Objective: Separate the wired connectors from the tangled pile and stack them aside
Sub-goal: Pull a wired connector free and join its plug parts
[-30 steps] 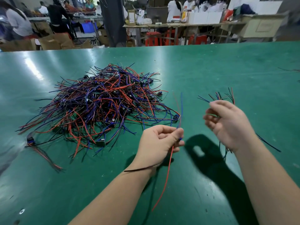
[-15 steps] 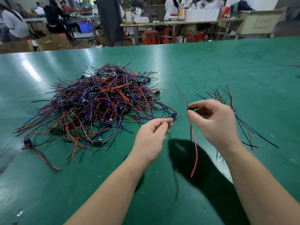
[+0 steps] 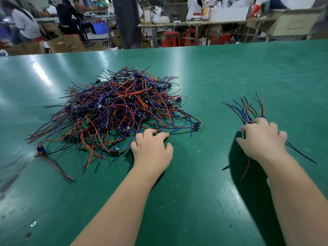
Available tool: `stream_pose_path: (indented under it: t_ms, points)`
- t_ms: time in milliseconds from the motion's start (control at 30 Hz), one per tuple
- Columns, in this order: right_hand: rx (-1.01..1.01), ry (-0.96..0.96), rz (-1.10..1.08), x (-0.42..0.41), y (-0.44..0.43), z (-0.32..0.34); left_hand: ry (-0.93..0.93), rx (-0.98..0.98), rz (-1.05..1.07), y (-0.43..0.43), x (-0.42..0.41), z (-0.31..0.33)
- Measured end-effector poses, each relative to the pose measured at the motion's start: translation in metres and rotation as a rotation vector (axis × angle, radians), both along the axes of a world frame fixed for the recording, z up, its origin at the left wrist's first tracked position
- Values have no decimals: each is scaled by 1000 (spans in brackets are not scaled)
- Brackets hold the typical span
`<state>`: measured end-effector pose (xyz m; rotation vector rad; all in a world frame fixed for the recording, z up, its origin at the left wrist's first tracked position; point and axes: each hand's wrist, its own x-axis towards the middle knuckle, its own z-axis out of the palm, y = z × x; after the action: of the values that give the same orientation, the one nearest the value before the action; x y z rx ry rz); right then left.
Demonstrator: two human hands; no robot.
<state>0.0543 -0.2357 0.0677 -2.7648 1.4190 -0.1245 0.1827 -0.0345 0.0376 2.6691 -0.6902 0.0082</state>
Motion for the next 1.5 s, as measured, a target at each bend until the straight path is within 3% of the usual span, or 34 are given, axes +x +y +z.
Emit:
stream_pose_path:
  t_ms: [67,133,200,367,467,633,800,933,1100,1200,1267,1367,1500]
  points:
    - [-20,-164,62,-1,5,5,-66,22,7,0,-1,-1]
    - [-45,-387,262,2,14,8,-94,2,8,0,-2,-1]
    - [-12,-469,457,12,27,7,-68,-28,-9,-2,-4,0]
    - [162,-84,406,47,51,-22,-66,-90,-43,-7,-9,-4]
    - [157,-107,412,51,46,-31,-89,-128,-55,-7,-10,-6]
    - [313,-486,414,50,40,-32,-56,-211,-76,-8,-12,-1]
    - [652,-951,194,49,42,-22,-41,-301,-90,-7,-13,4]
    - [997,-1295,112,45,45,-10,-53,-535,-92,-7,-12,13]
    - [1195,-1516,181,31,49,9,-59,-839,-82,-4,-10,22]
    - [1339,-1559,291,22,50,20,73,-982,-103,-3,-10,27]
    - [1483,-1508,372,19,54,25,300,-1083,-137,-5,-11,31]
    - [1590,-1295,495,18,62,23,668,-1146,-193,-8,-17,37]
    - [1551,-1027,556,18,70,12,781,-1214,-228,-7,-20,38]
